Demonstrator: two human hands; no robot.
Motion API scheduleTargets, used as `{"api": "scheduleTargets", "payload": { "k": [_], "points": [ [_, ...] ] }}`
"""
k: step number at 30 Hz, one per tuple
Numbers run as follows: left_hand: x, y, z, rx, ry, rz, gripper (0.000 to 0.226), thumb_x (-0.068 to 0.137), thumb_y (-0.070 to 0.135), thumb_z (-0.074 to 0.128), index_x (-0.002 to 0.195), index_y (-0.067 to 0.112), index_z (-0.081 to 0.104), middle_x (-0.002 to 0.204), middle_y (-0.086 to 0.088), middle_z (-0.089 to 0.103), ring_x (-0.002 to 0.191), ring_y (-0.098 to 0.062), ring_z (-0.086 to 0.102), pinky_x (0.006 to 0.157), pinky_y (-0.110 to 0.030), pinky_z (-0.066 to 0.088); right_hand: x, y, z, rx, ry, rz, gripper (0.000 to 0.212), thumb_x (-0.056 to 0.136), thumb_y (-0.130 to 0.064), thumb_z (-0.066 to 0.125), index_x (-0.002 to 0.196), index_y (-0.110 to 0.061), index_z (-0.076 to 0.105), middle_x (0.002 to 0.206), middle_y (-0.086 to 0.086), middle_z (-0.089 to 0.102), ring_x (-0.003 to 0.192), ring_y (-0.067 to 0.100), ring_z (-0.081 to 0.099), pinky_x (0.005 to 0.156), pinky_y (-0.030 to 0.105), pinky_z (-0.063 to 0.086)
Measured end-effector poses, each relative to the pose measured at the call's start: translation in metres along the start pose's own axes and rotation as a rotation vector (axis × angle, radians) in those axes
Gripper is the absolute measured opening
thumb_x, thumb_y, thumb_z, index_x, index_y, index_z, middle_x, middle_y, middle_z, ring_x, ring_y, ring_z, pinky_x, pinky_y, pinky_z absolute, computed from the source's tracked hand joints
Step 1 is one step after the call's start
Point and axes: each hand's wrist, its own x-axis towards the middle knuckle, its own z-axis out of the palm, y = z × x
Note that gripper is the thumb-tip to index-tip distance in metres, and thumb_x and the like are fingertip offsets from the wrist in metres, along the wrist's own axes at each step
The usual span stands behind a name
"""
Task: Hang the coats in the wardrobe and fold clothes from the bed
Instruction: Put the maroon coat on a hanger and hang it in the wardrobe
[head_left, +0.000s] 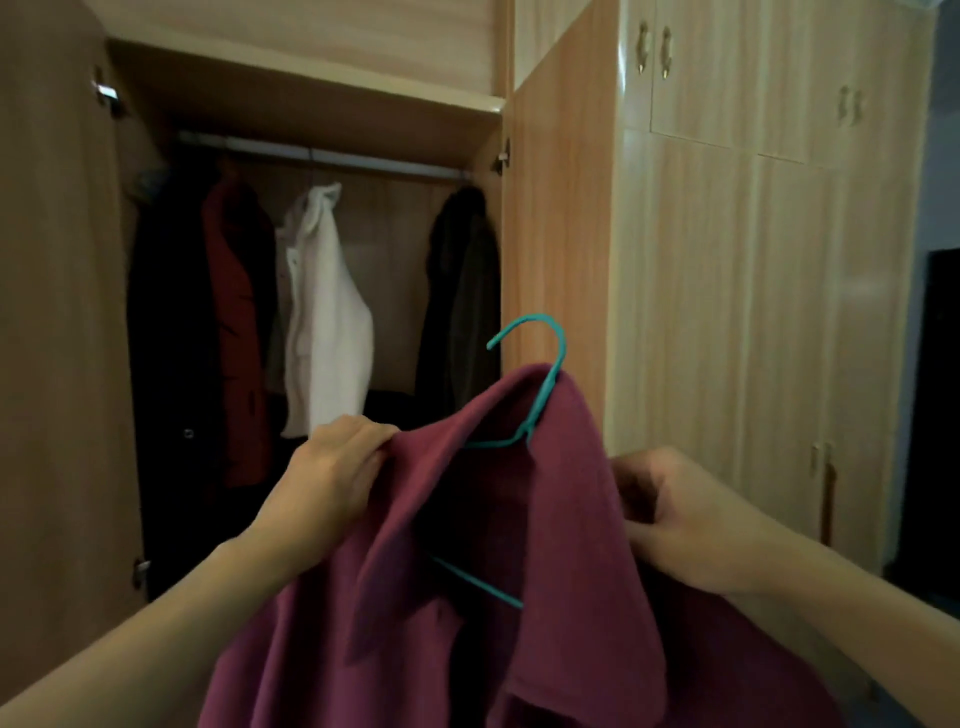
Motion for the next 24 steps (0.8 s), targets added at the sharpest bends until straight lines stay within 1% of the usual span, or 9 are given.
{"api": "scheduleTargets", "payload": {
  "k": [3,6,9,11,14,17,19,22,24],
  "points": [
    [0.018,-0.013,0.007,0.092,-0.053,0.027,0.028,0.089,0.024,0.048,0.104,0.01,0.067,0.09,-0.003,0.065,0.08,-0.023,0.058,0.07,-0.028,0.037,0.032,0.004,0.006,-0.029,0.023,-0.019,0.025,0.08,-0.029,0.07,0.085,-0.005,0.066,0.08,0.021,0.069,0.071,0.026,0.067,0.066,0.054,0.053],
    [0.038,-0.033,0.014,0.095,-0.012,-0.018,0.022,0.086,0.023,0.052,0.094,0.01,0.067,0.079,-0.002,0.061,0.074,-0.031,0.06,0.064,-0.037,0.043,0.062,0.002,0.013,-0.05,0.178,-0.063,0.015,0.078,-0.017,0.072,0.07,-0.008,0.063,0.06,0.011,0.063,0.053,0.013,0.054,0.051,0.036,0.045],
    [0.059,-0.058,0.024,0.129,0.044,-0.077,0.009,0.084,0.011,0.059,0.079,0.013,0.066,0.068,0.007,0.047,0.068,-0.029,0.053,0.059,-0.038,0.039,0.092,0.007,0.024,-0.043,0.287,-0.069,0.02,0.08,-0.009,0.073,0.064,-0.01,0.06,0.051,-0.002,0.057,0.047,0.006,0.051,0.047,0.03,0.043],
    [0.069,-0.075,0.033,0.059,0.06,-0.133,0.013,0.085,0.014,0.058,0.083,0.013,0.071,0.074,0.002,0.058,0.072,-0.024,0.053,0.065,-0.038,0.045,0.112,0.013,0.034,-0.059,0.344,-0.064,0.025,0.078,-0.007,0.072,0.059,-0.013,0.058,0.048,-0.006,0.056,0.043,0.002,0.049,0.042,0.024,0.041],
    [0.074,-0.091,0.047,-0.265,0.113,-0.3,0.011,0.092,0.02,0.062,0.088,0.015,0.072,0.085,0.003,0.066,0.073,-0.01,0.058,0.07,-0.024,0.045,0.144,0.024,0.049,-0.101,0.402,-0.052,0.025,0.078,-0.006,0.071,0.059,-0.016,0.059,0.048,-0.005,0.058,0.041,0.002,0.05,0.041,0.02,0.041],
    [0.077,-0.093,0.054,-0.869,-0.046,-0.468,0.046,0.092,0.053,0.049,0.096,0.013,0.07,0.089,0.0,0.07,0.079,-0.012,0.062,0.074,-0.032,0.048,0.18,0.033,0.066,-0.141,0.439,-0.01,0.02,0.08,-0.006,0.07,0.063,-0.011,0.062,0.051,0.0,0.061,0.041,0.006,0.052,0.04,0.022,0.043],
    [0.081,-0.097,0.058,-1.045,-0.141,-0.5,0.059,0.082,0.07,0.051,0.108,0.021,0.071,0.103,-0.001,0.074,0.093,-0.013,0.069,0.082,-0.027,0.053,0.207,0.035,0.079,-0.178,0.459,0.011,0.018,0.08,-0.006,0.069,0.064,-0.01,0.063,0.052,0.002,0.063,0.042,0.008,0.054,0.04,0.023,0.045],
    [0.092,-0.104,0.066,-0.829,-0.152,-0.473,0.069,0.06,0.084,0.063,0.108,0.034,0.063,0.104,0.011,0.071,0.098,-0.007,0.067,0.089,-0.034,0.054,0.252,0.032,0.1,-0.26,0.49,-0.002,0.018,0.077,-0.005,0.066,0.062,-0.012,0.06,0.051,0.0,0.06,0.044,0.007,0.055,0.041,0.022,0.041],
    [0.1,-0.12,0.071,-0.609,-0.05,-0.499,0.064,0.062,0.078,0.066,0.108,0.034,0.056,0.101,0.016,0.067,0.095,-0.003,0.064,0.085,-0.033,0.054,0.28,0.03,0.114,-0.287,0.516,-0.02,0.021,0.075,-0.001,0.062,0.058,-0.013,0.057,0.048,-0.003,0.056,0.042,0.006,0.052,0.04,0.018,0.036]
  ]
}}
